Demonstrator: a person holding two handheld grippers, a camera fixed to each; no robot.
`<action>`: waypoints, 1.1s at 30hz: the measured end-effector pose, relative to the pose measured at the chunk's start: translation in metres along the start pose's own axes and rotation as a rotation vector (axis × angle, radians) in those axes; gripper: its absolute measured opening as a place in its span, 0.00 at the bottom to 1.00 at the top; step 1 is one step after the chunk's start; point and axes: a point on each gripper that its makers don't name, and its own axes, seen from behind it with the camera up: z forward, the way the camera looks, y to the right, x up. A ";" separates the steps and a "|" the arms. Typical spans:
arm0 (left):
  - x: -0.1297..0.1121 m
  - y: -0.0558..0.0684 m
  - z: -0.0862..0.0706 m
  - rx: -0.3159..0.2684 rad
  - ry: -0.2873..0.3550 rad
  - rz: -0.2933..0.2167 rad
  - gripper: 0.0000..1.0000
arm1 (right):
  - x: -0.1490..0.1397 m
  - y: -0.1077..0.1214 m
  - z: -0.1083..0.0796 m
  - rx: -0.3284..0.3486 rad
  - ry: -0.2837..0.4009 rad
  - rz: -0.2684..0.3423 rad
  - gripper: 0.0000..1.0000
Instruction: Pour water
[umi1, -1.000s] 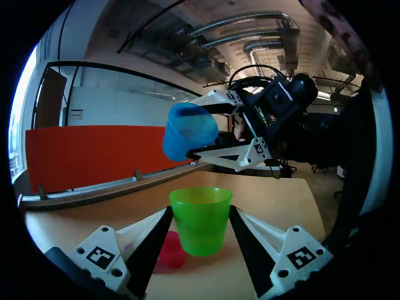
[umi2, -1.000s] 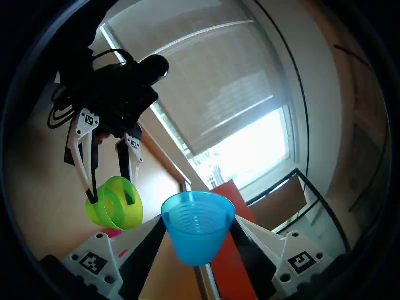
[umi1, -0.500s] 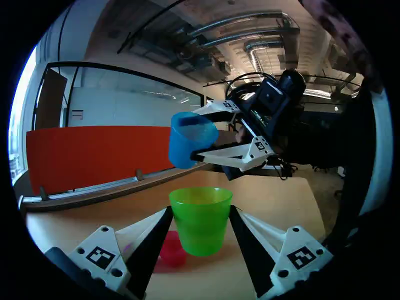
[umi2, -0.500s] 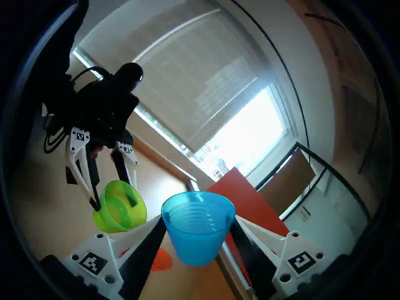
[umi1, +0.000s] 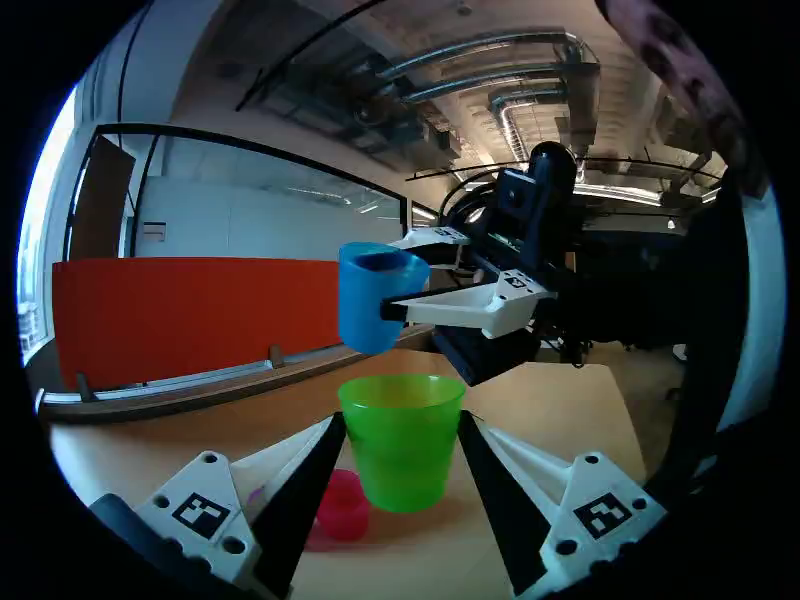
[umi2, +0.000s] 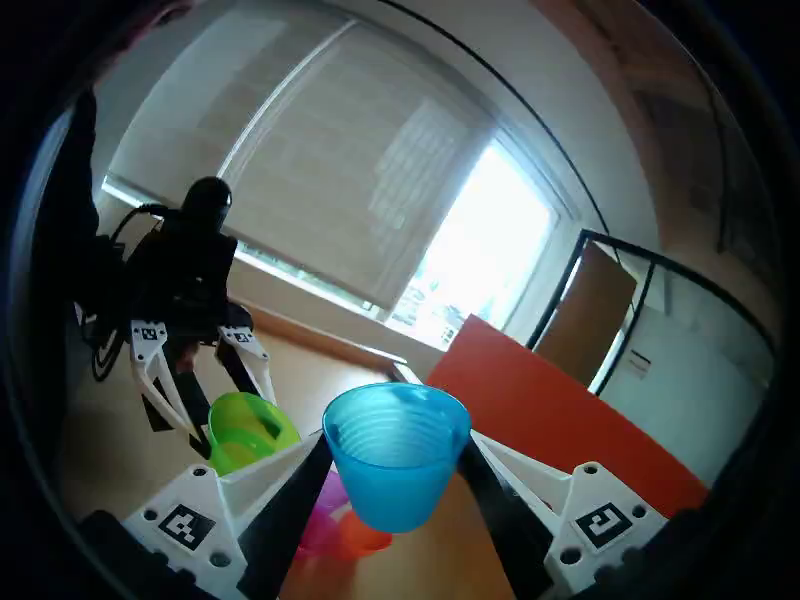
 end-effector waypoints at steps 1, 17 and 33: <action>-0.001 -0.001 0.000 0.002 -0.003 0.001 0.82 | 0.001 -0.001 0.000 0.003 0.003 0.027 0.89; -0.005 -0.004 -0.002 0.009 -0.019 0.011 0.82 | 0.005 -0.013 0.002 0.051 0.016 0.371 0.89; -0.014 -0.005 -0.001 0.008 -0.049 0.015 0.82 | -0.008 -0.022 -0.004 0.060 -0.015 0.397 0.89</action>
